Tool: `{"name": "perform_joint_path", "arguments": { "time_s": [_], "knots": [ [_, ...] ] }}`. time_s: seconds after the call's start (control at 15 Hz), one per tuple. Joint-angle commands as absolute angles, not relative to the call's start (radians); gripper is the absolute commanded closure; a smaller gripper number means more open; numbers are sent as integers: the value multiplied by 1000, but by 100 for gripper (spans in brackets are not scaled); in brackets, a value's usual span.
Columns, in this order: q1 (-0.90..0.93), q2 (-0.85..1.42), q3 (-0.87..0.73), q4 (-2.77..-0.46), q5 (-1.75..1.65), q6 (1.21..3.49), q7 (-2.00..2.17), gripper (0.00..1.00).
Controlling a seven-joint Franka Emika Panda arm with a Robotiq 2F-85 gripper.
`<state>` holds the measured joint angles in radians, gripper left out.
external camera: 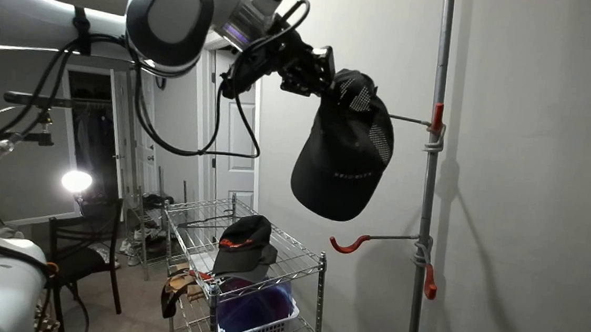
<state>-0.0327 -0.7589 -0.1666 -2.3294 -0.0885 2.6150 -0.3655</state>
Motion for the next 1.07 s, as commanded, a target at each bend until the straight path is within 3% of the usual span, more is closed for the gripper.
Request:
{"name": "perform_joint_path", "arguments": {
  "time_s": [0.0,0.47,1.0],
  "knots": [
    [-13,-871,-128,-2402,-126,2495,-373,95],
    [122,-963,-55,-2481,-113,2267,-399,95],
    [257,-922,84,-2576,-124,2222,-371,96]
  ]
}}
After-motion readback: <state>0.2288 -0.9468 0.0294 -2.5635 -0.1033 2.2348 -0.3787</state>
